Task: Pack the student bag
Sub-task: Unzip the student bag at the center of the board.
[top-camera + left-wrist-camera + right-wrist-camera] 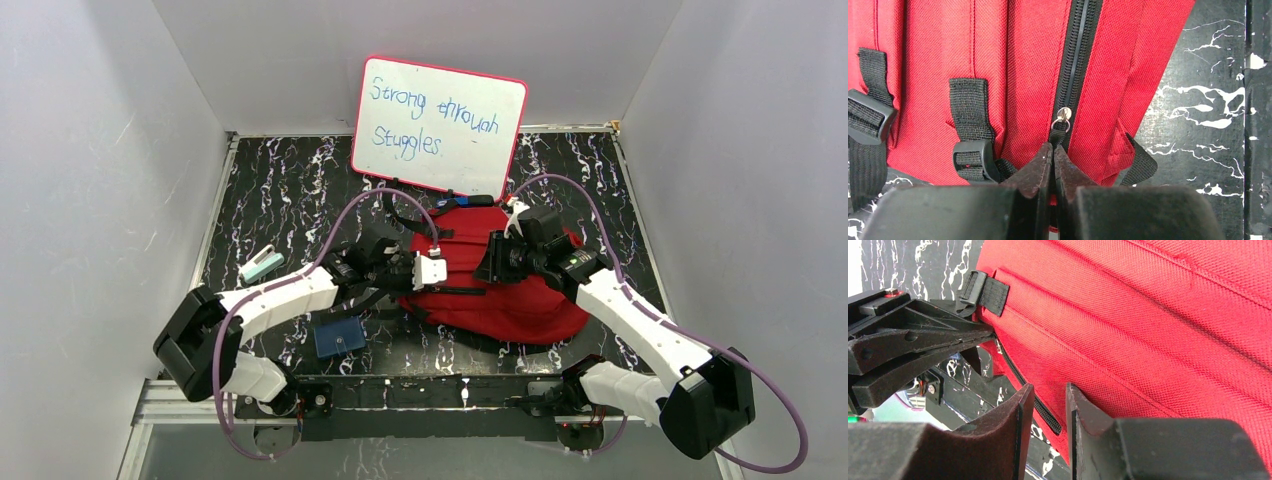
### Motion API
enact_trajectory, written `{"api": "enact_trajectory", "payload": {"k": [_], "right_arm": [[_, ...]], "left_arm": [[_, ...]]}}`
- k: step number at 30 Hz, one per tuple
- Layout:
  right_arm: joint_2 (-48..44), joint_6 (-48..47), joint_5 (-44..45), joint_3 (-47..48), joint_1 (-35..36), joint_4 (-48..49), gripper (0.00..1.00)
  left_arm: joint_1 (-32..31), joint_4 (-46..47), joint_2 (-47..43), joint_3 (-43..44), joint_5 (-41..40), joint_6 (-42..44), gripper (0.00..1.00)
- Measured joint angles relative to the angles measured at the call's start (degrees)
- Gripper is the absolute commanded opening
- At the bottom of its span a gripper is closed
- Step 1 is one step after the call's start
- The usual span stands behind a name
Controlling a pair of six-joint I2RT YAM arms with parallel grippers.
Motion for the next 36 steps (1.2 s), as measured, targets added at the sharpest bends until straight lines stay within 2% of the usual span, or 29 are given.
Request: {"api": "enact_trajectory", "payload": {"k": [9,19,31,32,34,36], "right_arm": [[0.0,0.02,0.02,-0.02,0.02,0.0,0.39],[0.0,0.02,0.0,-0.11,0.0,0.07,0.39],[0.0,0.04,-0.24,-0.11,0.02,0.11,0.39],[0.0,0.04,-0.22,-0.11,0.02,0.11,0.39],[0.0,0.02,-0.22,-0.11,0.02,0.11,0.39],[0.0,0.0,-0.17,-0.11,0.02,0.09,0.39]], "left_arm": [[-0.22,-7.06,0.83,3.17,-2.32,-0.66,0.0],[-0.22,-14.19,-3.78,3.17,-6.97,-1.53,0.0],[-0.22,-19.8,-2.01,4.9,-11.69,-1.68,0.0],[-0.24,-20.06,-2.01,5.07,-11.87,-1.68,0.03],[-0.22,-20.74,-2.01,5.68,-12.28,-1.75,0.16],[-0.22,-21.07,-2.14,6.16,-12.66,-2.01,0.21]]}}
